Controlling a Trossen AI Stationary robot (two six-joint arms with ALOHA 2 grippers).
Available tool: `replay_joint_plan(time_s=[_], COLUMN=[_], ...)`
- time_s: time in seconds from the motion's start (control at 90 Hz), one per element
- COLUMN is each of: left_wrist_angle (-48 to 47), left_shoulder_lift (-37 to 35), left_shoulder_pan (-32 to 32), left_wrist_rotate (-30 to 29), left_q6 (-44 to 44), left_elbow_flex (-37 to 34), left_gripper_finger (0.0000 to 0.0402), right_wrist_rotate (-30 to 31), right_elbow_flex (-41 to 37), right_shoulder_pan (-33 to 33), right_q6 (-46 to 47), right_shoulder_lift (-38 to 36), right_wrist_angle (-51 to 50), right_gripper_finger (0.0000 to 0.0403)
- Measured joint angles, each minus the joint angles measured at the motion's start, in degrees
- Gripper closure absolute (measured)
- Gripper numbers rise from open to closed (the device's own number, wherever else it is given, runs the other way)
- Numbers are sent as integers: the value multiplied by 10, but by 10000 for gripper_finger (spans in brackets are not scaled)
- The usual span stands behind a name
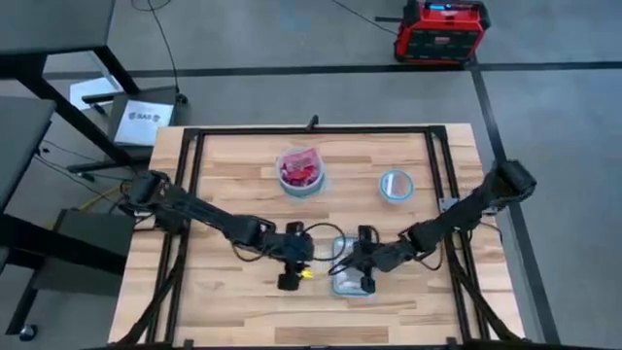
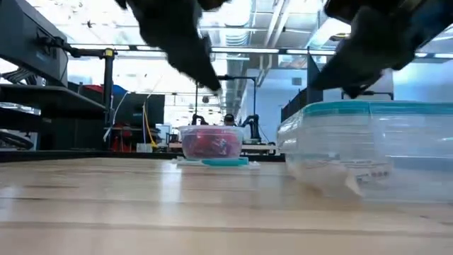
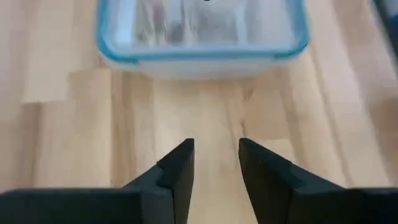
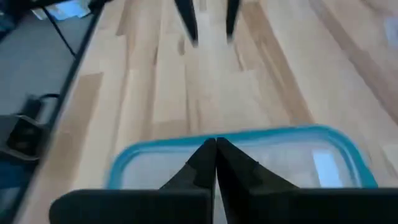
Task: Sort candy
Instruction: Close the rectangular transparent bin
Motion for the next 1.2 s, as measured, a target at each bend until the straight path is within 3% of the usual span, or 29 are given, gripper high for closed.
replay_joint_plan(time_s=[0.189,0.356,0.567,0.656,0.811,0.989,1.2], left_wrist_angle=[-49,-123,-197,-200,-165,-135,-137], left_shoulder_lift=[-31,-43,-60,-64,-73,-73,-69], left_shoulder_pan=[-14,-24,-29,-23,3,70,198], left_wrist_rotate=[-42,-84,-131,-144,-168,-178,-34], left_q6=[-3,-22,-37,-31,41,138,159], left_elbow_flex=[-1,-1,-2,-2,-2,-2,-2], left_gripper_finger=[288,288,288,288,288,288,275], right_wrist_rotate=[-25,-26,-24,-2,81,194,258], right_elbow_flex=[1,5,2,-2,1,0,1], right_shoulder_pan=[17,18,27,27,42,62,72], right_q6=[53,137,225,252,227,104,35], right_shoulder_lift=[15,13,-86,-140,-220,-221,-150], right_wrist_angle=[-36,-176,-416,-469,-368,-206,-136], right_gripper_finger=[403,403,403,403,403,403,403])
